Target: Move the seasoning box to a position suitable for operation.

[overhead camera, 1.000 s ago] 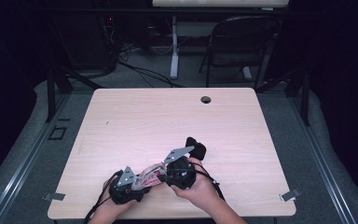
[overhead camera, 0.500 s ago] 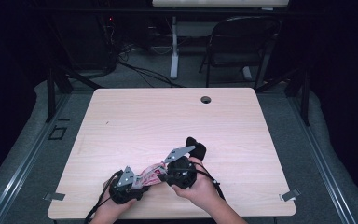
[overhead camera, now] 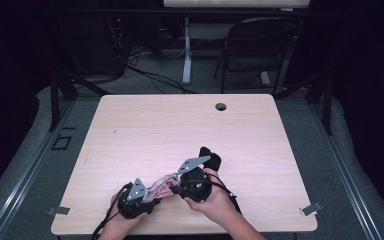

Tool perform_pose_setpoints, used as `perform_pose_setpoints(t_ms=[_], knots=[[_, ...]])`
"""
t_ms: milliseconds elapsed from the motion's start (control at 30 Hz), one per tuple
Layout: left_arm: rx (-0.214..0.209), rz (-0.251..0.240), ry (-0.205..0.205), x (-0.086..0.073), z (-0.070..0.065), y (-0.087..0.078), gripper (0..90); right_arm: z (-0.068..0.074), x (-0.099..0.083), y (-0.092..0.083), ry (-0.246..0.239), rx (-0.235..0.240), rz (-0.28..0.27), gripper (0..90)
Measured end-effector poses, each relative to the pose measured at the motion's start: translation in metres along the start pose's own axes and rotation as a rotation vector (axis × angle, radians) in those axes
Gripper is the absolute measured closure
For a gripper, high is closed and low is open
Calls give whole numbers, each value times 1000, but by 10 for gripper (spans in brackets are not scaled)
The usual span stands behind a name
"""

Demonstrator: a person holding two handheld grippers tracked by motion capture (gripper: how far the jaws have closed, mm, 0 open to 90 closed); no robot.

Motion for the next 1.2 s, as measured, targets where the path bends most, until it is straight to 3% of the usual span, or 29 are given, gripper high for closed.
perform_pose_setpoints(t_ms=[733, 1200], knots=[[-15, -8, -18, 3, -2, -3, 582, -1, 1, -4, 7, 14, -22, 900], [11, -33, -14, 7, 0, -7, 592, -2, 3, -9, 18, 27, -57, 858]])
Point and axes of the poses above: each handheld gripper's, and its own axes: y roughly forward along the jaws, x roughly out of its top, z roughly to its left, the point moved 6 cm from there along y, roughly forward along the jaws, and after that the axes turned 4 degrees about x, right-handed, at the moved point
